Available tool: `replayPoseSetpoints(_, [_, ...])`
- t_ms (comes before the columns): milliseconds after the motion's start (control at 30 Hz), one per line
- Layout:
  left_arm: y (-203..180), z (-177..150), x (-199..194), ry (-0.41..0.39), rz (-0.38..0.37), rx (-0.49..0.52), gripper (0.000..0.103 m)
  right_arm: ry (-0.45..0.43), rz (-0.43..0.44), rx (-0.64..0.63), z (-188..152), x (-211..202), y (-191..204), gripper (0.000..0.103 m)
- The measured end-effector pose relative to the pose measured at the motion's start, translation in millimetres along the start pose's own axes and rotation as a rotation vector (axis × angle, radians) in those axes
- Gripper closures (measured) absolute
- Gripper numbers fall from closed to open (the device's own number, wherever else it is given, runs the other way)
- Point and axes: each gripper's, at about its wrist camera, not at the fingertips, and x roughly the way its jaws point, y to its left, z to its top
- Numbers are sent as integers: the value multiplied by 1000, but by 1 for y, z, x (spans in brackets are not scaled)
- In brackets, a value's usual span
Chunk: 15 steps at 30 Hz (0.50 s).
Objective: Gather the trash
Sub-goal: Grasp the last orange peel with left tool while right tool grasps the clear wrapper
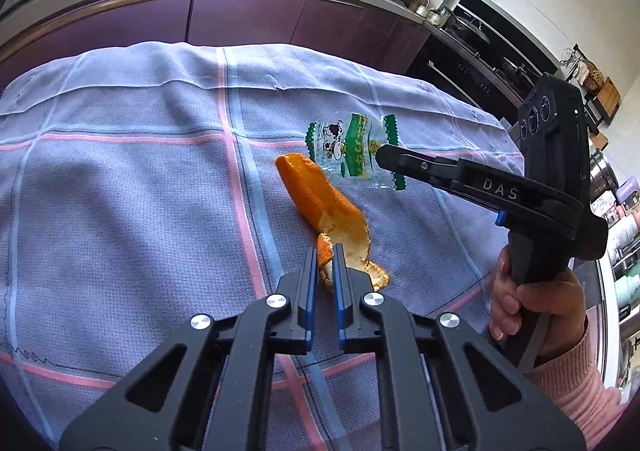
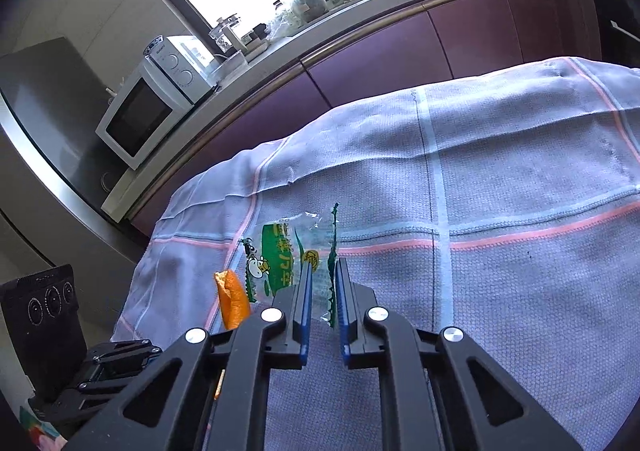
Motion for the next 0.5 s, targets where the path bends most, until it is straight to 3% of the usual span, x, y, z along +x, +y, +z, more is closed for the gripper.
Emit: replayPoseSetpoints(500, [29, -26, -94, -151, 106, 43, 98, -78, 102, -43, -8, -30, 39, 97])
